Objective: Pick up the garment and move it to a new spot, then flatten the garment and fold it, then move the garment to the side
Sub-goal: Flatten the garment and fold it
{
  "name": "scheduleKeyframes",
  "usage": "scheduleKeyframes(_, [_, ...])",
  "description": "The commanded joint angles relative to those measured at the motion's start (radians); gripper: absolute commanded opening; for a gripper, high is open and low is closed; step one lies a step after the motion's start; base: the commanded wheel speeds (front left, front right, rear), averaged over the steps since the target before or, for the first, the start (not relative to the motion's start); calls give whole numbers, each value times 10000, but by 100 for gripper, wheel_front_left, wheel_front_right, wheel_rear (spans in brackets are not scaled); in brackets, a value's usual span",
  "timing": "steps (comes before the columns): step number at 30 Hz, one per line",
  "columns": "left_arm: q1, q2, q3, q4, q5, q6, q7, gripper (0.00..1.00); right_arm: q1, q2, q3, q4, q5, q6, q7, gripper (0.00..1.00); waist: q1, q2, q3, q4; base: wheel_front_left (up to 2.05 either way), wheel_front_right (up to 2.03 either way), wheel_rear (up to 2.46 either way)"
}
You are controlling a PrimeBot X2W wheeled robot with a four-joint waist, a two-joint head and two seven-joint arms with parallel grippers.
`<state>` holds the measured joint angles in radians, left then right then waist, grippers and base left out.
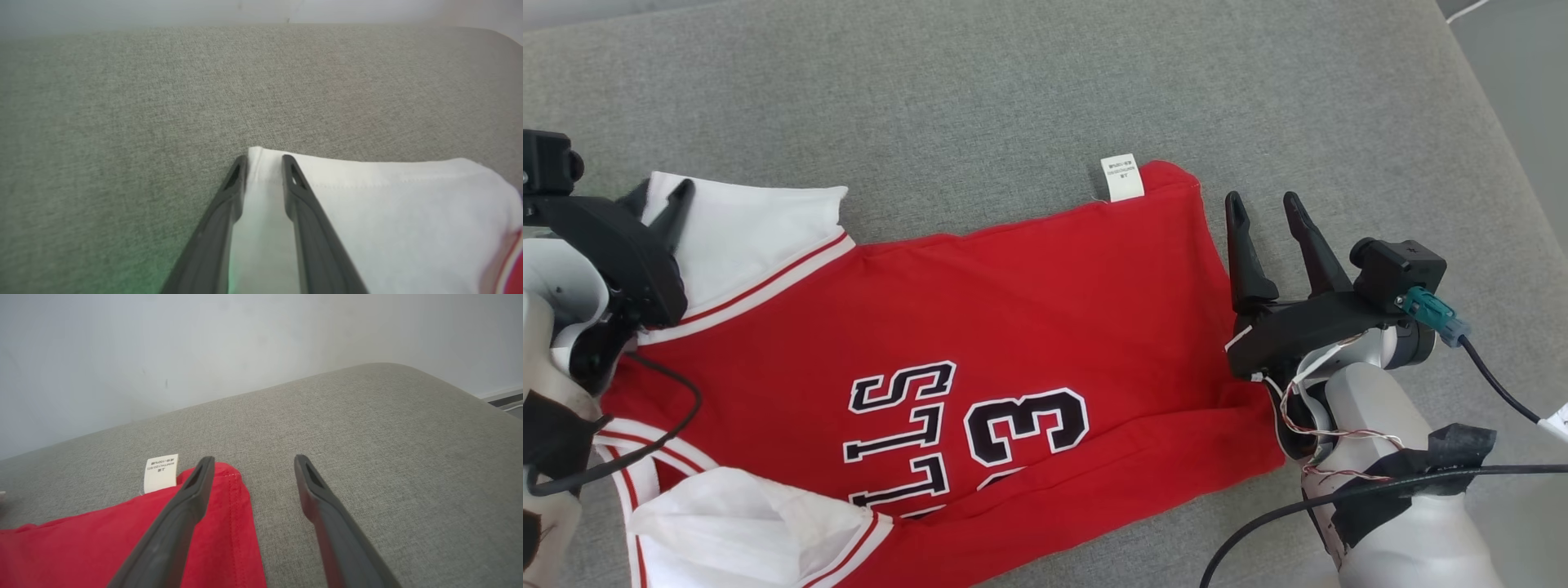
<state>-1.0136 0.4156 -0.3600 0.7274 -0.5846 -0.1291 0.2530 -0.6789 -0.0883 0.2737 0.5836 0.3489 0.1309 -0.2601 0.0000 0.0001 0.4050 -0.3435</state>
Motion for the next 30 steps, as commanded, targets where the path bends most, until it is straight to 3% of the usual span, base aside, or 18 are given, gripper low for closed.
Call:
scheduleKeyframes(1, [-109,33,-187,98,-118,2,-58,0,-57,-35,37,71,10,-2,-59,100,0,-1,-45,83,0,0,0])
scheduleKeyframes(11, [-312,103,-878,-54,-260,3,-1023,0,-575,-178,326,1106,374,-2,583,100,0,-1,-383,565,0,0,0])
scheduleKeyframes(19, [35,334,-1144,-854,-214,60,-1798,0,-1304,-682,405,2175,703,-2,1189,100,0,-1,-530,1153,0,0,0])
scheduleKeyframes(28, [599,492,-1140,-2195,-341,285,-1792,0,-1808,-1045,492,3069,1123,-2,1285,100,0,-1,-489,1698,0,0,0])
scheduleKeyframes(30, [668,525,-1119,-2482,-373,360,-1755,0,-1916,-1029,549,3311,1202,-2,1353,92,0,-1,-439,1772,0,0,0])
